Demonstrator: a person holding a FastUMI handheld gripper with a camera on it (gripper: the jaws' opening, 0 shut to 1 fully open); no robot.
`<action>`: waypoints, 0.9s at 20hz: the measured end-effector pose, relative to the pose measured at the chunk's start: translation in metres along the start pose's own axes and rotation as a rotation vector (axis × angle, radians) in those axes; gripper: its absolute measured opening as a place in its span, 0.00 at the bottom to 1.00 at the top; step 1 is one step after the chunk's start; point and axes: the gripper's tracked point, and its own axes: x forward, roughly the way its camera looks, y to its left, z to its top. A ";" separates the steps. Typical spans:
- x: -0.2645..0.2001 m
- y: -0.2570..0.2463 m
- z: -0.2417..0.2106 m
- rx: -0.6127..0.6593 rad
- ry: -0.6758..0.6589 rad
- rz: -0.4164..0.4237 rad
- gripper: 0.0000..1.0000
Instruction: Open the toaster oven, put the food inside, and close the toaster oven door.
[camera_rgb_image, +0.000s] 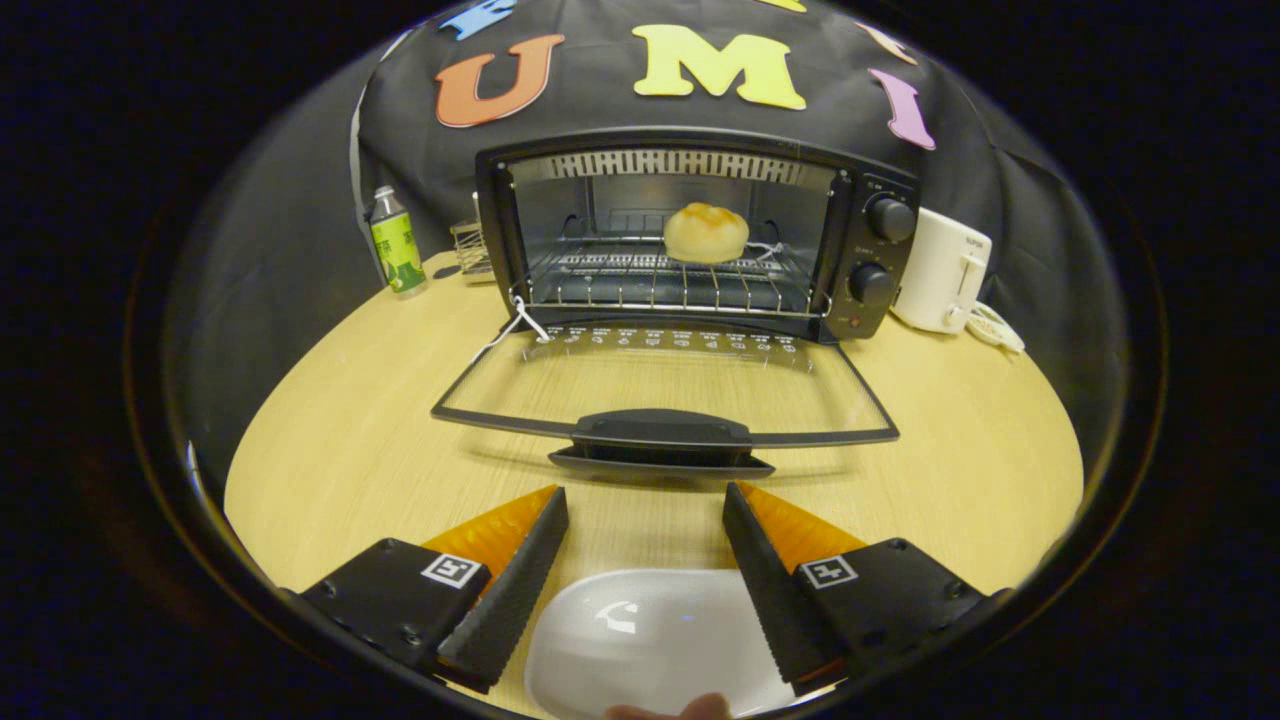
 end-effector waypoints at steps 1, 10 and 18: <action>0.003 0.002 0.000 0.013 0.009 0.001 1.00; 0.003 0.002 0.007 0.077 -0.027 -0.030 0.99; -0.028 0.003 0.048 0.077 -0.143 -0.046 0.99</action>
